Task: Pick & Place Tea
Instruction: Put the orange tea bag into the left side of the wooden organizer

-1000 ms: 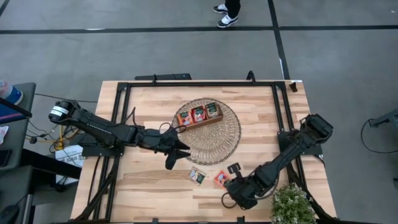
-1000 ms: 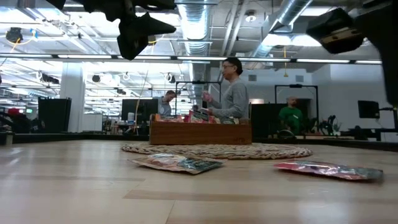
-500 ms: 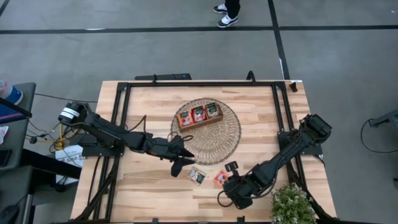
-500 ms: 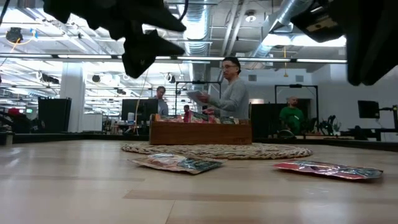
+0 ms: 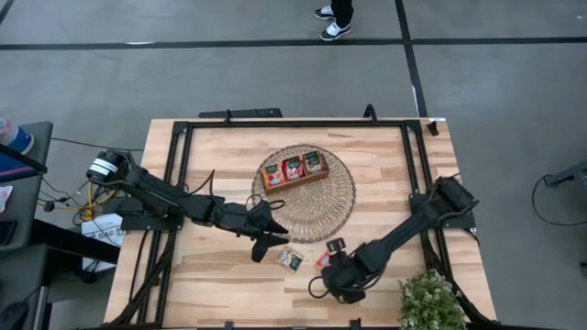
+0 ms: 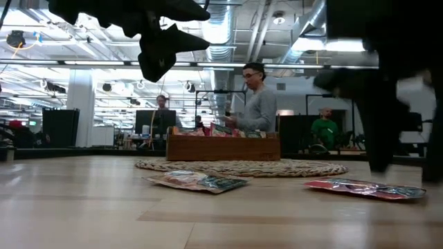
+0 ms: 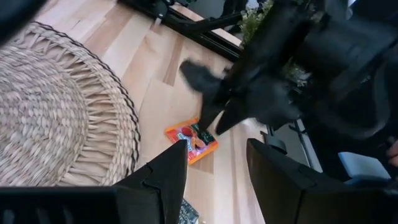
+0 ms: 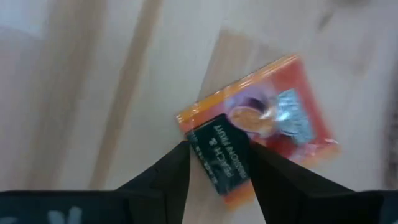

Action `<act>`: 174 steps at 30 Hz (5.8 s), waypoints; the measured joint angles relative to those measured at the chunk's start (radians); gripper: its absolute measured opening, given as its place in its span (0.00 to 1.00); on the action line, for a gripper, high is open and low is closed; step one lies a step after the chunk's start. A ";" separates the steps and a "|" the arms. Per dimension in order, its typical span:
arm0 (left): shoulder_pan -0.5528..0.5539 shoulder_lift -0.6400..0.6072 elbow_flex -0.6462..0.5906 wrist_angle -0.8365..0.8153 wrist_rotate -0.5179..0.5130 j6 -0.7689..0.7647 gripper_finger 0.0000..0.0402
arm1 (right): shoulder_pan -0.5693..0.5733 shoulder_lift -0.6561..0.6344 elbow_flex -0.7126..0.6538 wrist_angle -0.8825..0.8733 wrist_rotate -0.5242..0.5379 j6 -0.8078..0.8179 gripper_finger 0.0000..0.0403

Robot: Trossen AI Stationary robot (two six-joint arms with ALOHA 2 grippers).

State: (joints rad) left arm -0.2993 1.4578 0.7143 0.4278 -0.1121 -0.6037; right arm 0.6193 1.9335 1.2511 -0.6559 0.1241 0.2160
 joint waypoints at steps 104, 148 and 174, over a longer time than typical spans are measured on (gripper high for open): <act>-0.178 0.028 0.303 -0.031 -0.075 0.530 0.39 | -0.263 -0.364 0.000 0.632 -0.520 0.100 0.00; -0.092 0.027 0.303 -0.125 0.487 0.105 0.00 | -0.012 -0.365 0.148 0.174 0.231 -0.853 0.22; 0.031 0.027 0.303 -0.111 0.501 -0.063 0.00 | 0.066 -0.357 0.148 0.271 0.537 -1.479 0.22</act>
State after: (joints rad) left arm -0.2680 1.4849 1.0172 0.3168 0.3891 -0.6666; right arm 0.6849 1.5764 1.3991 -0.3853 0.6611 -1.2632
